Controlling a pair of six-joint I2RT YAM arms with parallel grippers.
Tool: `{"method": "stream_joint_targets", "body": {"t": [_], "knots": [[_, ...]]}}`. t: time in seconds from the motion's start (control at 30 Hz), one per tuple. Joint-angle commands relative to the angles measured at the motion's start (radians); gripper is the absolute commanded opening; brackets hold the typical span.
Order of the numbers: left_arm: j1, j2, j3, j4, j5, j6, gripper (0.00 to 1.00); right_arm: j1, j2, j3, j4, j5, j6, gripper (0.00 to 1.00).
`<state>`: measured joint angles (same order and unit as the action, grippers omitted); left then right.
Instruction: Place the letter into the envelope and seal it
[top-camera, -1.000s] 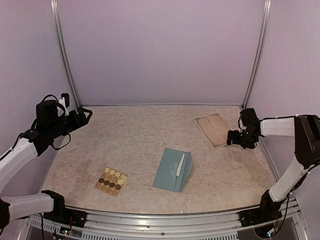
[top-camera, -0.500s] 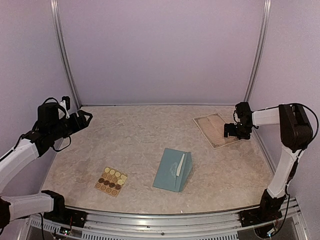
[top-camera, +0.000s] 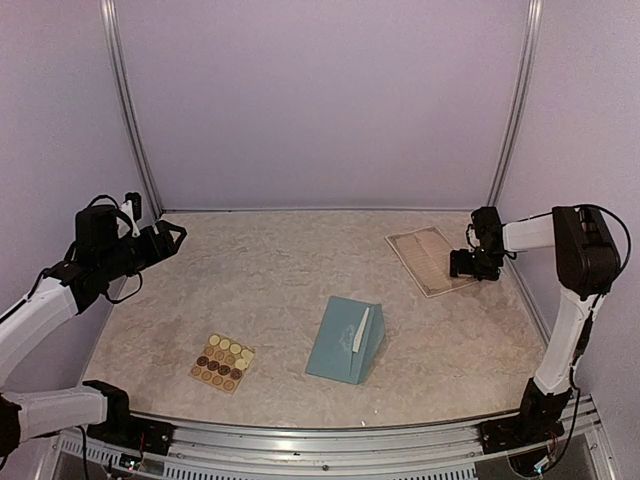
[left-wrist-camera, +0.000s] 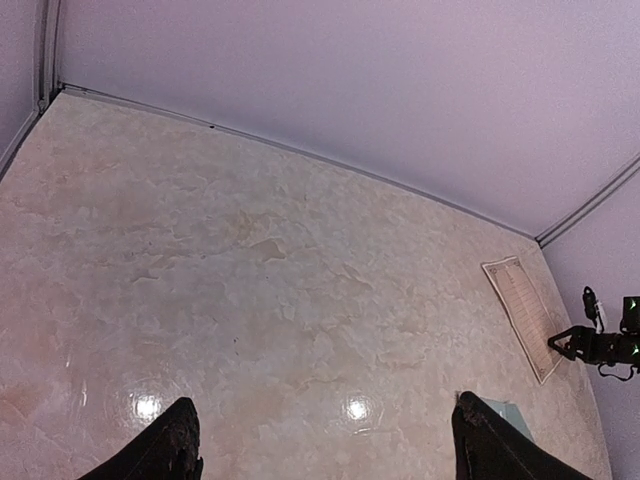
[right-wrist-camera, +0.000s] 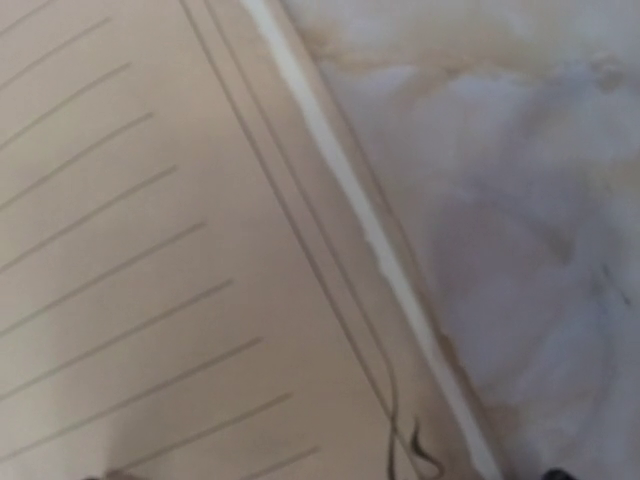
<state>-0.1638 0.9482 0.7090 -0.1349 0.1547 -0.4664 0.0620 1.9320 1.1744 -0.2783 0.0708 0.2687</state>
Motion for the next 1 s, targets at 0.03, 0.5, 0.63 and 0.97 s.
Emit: {"method": "stream_joint_targets", "body": {"t": [0.03,0.5,0.63,0.97], "knots": [[0.007,0.003,-0.006,0.025,0.018,0.008,0.82,-0.008,0.039,-0.008,-0.001,-0.007,0.008,0.82],[0.006,-0.003,-0.009,0.020,0.018,0.008,0.82,-0.008,0.049,-0.031,0.006,0.018,0.042,0.32],[0.006,-0.003,-0.011,0.021,0.019,0.008,0.83,-0.003,0.042,-0.041,0.010,-0.003,0.040,0.19],[-0.002,-0.003,-0.020,0.032,0.033,0.005,0.83,0.122,-0.063,-0.105,-0.005,-0.140,-0.012,0.16]]}}
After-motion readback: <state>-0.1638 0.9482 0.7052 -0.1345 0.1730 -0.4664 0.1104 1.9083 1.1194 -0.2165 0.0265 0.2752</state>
